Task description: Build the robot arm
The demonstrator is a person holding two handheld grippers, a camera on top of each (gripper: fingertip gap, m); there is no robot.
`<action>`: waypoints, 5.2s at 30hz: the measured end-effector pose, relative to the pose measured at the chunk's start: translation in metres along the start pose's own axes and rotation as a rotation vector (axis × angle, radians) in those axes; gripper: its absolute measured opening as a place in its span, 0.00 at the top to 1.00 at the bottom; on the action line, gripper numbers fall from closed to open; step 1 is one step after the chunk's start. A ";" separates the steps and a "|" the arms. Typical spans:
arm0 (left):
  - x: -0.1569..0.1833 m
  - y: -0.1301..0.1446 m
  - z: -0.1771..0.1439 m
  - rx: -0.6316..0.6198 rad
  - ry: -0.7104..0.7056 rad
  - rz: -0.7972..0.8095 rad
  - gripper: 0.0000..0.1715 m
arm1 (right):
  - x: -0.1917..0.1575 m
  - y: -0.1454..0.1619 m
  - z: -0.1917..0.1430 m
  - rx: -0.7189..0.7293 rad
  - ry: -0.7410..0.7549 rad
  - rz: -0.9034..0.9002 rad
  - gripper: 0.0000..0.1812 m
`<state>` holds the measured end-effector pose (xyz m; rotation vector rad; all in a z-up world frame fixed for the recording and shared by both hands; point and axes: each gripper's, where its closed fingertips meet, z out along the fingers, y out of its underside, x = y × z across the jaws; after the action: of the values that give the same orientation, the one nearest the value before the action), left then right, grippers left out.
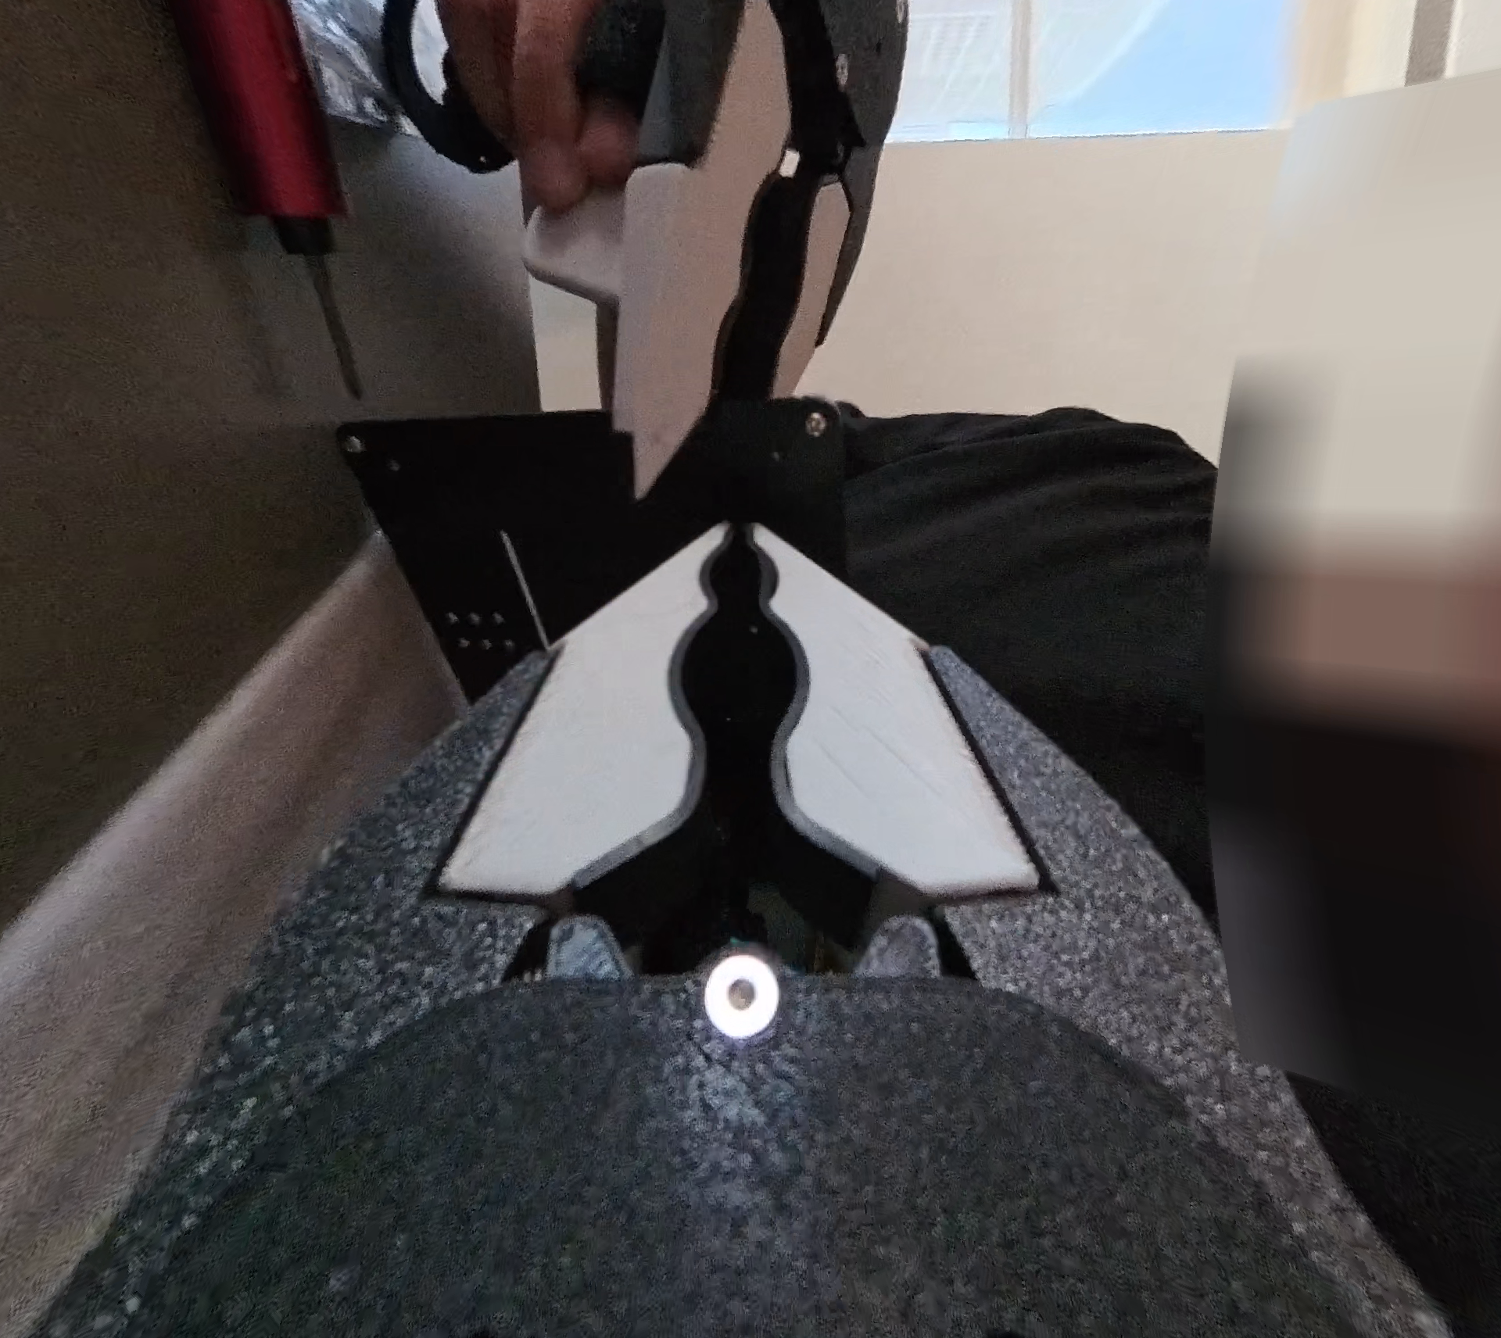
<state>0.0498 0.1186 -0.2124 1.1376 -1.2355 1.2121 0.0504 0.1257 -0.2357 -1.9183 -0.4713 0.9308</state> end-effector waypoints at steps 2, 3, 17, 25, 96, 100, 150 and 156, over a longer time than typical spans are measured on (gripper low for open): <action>-0.003 0.003 0.000 -0.031 -0.028 0.018 1.00 | 0.000 0.000 0.000 0.000 -0.002 0.000 0.87; -0.003 0.003 -0.002 -0.032 -0.029 0.017 1.00 | 0.000 0.000 0.000 0.000 -0.004 0.000 0.87; -0.016 -0.011 -0.029 0.058 -0.089 -0.052 0.85 | 0.000 0.000 0.000 -0.001 -0.005 -0.003 0.87; -0.011 -0.004 -0.006 0.055 -0.023 -0.158 0.90 | 0.000 0.000 0.000 -0.003 -0.003 -0.005 0.87; -0.015 0.006 0.001 -0.138 -0.283 0.852 0.97 | -0.002 0.001 0.002 -0.002 -0.117 0.011 0.89; -0.018 0.005 0.000 -0.231 -0.439 1.446 0.97 | -0.002 0.001 0.001 -0.006 -0.115 0.014 0.89; -0.019 0.005 0.000 -0.332 -0.792 2.160 0.98 | -0.003 0.001 0.002 -0.015 -0.116 0.012 0.89; -0.016 0.006 -0.004 -0.281 -0.779 2.010 0.98 | -0.003 0.001 0.002 -0.016 -0.119 0.014 0.89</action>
<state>0.0441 0.1220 -0.2282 -0.3830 -3.2731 1.7173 0.0475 0.1247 -0.2357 -1.8898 -0.5369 1.0580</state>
